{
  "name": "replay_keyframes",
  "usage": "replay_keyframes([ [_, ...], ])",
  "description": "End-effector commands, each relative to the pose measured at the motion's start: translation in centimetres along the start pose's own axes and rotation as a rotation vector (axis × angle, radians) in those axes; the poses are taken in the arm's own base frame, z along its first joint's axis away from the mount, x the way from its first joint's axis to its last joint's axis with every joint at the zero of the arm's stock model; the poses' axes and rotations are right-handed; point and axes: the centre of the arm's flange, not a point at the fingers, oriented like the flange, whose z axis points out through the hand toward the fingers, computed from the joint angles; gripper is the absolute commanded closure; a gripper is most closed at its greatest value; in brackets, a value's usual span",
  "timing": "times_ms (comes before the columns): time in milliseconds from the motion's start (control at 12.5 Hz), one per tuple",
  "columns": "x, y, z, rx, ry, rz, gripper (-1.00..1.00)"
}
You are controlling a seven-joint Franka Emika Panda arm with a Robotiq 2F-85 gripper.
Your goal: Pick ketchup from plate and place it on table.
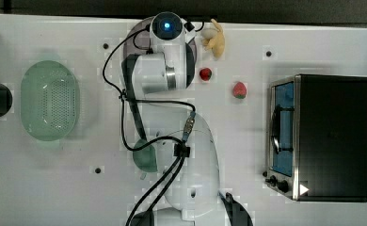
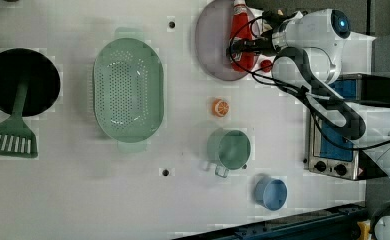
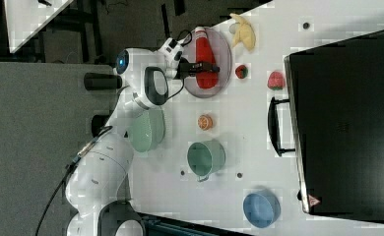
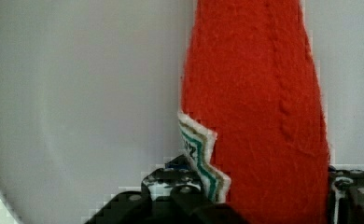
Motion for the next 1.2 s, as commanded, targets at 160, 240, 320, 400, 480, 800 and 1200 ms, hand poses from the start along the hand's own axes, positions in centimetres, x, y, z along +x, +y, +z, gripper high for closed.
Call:
replay_keyframes([
  [160,1.6,0.2,-4.8,-0.005,0.071,-0.044,-0.15],
  [240,1.8,0.3,-6.7,-0.008,0.077,-0.039,-0.15],
  [320,1.8,0.5,-8.9,-0.011,0.071,-0.026,-0.15],
  [400,1.5,0.7,-11.3,-0.008,0.049,-0.003,-0.15],
  [480,1.1,1.1,-13.7,0.0,0.022,0.014,-0.15],
  [800,-0.6,3.9,-22.6,-0.002,0.032,0.071,-0.15],
  [1200,-6.0,7.9,-28.1,-0.034,0.014,0.137,-0.15],
])
